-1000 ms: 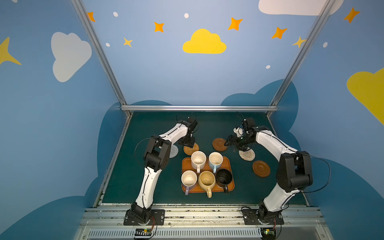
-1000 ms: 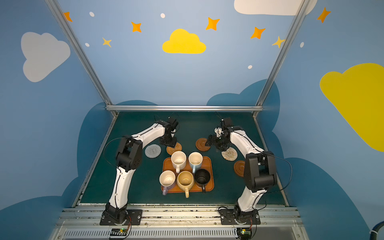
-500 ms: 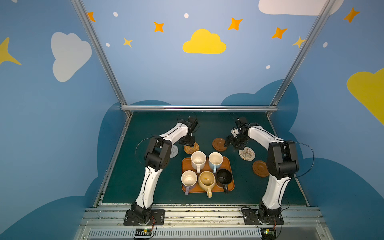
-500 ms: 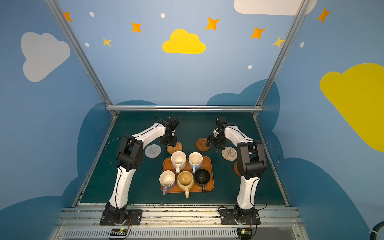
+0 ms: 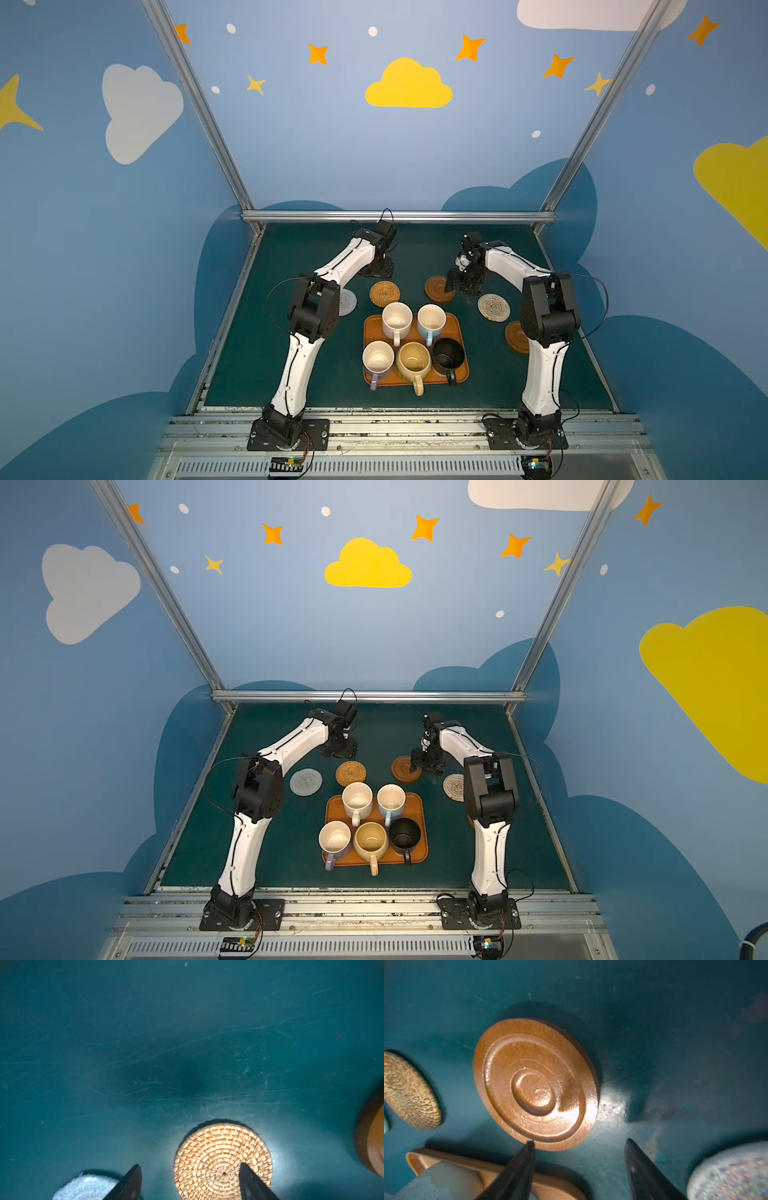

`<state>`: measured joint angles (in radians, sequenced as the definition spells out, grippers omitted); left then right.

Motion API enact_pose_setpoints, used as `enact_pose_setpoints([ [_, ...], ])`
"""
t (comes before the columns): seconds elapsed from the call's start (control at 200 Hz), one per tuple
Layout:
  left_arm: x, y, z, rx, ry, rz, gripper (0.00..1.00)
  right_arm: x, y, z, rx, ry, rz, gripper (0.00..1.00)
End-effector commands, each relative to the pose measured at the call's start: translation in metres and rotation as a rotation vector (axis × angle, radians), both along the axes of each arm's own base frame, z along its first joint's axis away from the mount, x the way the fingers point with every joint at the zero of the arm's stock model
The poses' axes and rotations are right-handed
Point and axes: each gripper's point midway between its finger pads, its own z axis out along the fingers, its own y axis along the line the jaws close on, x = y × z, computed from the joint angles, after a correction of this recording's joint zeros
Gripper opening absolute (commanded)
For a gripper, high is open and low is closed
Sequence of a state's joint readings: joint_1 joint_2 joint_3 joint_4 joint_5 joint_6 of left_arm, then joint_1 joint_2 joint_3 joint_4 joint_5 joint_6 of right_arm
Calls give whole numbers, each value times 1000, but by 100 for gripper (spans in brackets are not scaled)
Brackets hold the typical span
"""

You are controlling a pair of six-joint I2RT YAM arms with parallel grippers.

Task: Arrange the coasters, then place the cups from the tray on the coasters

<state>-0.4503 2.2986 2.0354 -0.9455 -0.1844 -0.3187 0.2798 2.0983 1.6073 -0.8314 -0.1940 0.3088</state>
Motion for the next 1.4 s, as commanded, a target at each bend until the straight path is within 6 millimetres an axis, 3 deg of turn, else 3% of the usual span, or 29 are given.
enact_pose_setpoints([
  [0.0,-13,9,19,-8,1,28,74,1,2,-3,-21,22,17,68],
  [0.215,-20,-4,67,-175,-66,24,80,4,7,-12,-45,46,34,67],
  [0.516,-45,-26,117,-402,-137,-29,80,10,14,-24,-82,67,69,51],
  [0.611,-46,-20,111,-406,-150,-3,80,8,18,-28,-94,79,97,45],
  [0.836,-52,-28,114,-503,-158,0,83,3,32,-29,-123,84,157,41],
  [0.921,-53,-22,109,-476,-147,39,83,0,37,-30,-122,92,162,40],
  [0.981,-54,-11,103,-433,-139,103,82,-2,40,-30,-118,96,164,40],
  [1.221,-56,-16,101,-462,-139,107,82,-1,54,-31,-109,106,159,40],
  [1.397,-58,-17,101,-475,-136,104,82,4,51,-30,-142,112,144,41],
])
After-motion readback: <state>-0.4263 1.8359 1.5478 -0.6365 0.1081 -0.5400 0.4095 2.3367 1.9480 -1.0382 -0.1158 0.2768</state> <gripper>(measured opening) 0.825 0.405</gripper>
